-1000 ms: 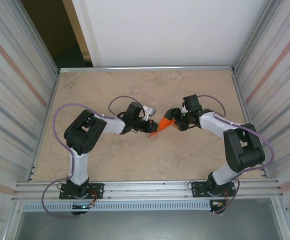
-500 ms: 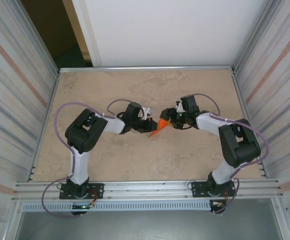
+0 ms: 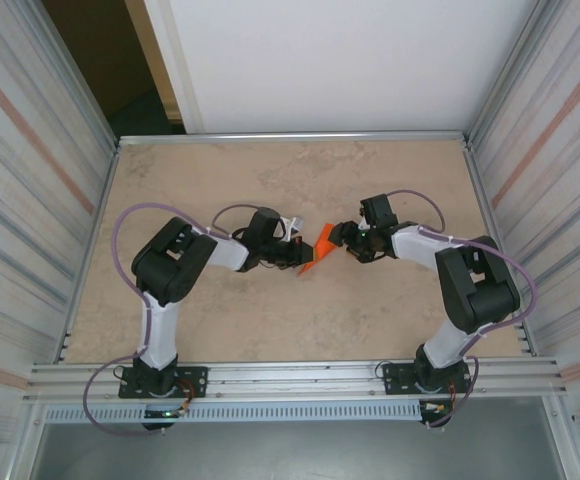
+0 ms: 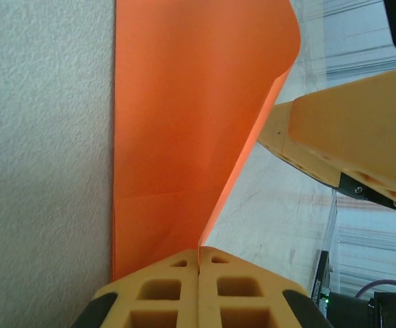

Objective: Fold a paper plane with a square sheet of paper (pick it up from the middle)
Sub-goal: Fold the wing for the fifth time at the center of the table.

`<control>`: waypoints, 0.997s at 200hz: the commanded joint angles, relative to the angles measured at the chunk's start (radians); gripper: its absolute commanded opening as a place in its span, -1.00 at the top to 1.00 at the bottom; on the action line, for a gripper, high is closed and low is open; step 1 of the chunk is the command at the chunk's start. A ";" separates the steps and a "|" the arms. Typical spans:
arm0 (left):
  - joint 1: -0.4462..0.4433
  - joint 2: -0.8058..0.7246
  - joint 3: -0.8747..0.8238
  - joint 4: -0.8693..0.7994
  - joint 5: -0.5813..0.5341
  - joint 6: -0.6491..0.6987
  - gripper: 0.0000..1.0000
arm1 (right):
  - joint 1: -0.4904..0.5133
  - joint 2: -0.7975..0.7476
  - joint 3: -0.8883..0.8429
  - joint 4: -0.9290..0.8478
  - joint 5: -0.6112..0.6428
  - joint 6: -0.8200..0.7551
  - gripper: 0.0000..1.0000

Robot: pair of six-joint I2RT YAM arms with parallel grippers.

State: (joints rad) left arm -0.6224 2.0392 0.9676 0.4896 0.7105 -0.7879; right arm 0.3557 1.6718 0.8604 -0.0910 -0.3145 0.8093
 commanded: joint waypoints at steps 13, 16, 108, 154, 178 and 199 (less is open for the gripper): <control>0.009 0.024 -0.024 0.056 0.013 -0.026 0.89 | 0.022 0.069 0.068 -0.033 -0.031 -0.074 -0.23; 0.008 0.024 -0.025 0.056 0.013 -0.027 0.89 | 0.023 0.074 0.071 -0.033 -0.032 -0.073 -0.24; 0.010 0.049 -0.051 0.066 -0.009 0.002 0.66 | 0.030 0.183 0.104 -0.066 -0.017 -0.056 -0.26; 0.010 0.050 -0.051 0.043 -0.015 0.030 0.59 | 0.053 0.239 0.150 -0.156 0.057 -0.038 -0.28; 0.010 0.041 -0.050 0.036 -0.014 0.032 0.58 | 0.067 0.261 0.168 -0.196 0.104 -0.026 -0.29; 0.012 0.017 -0.042 0.023 -0.011 0.033 0.53 | 0.075 0.274 0.173 -0.210 0.120 -0.017 -0.29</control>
State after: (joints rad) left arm -0.6212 2.0518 0.9375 0.5827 0.7242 -0.7872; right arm 0.3988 1.8290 1.0630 -0.2863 -0.2676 0.7773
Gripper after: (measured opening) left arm 0.223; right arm 0.644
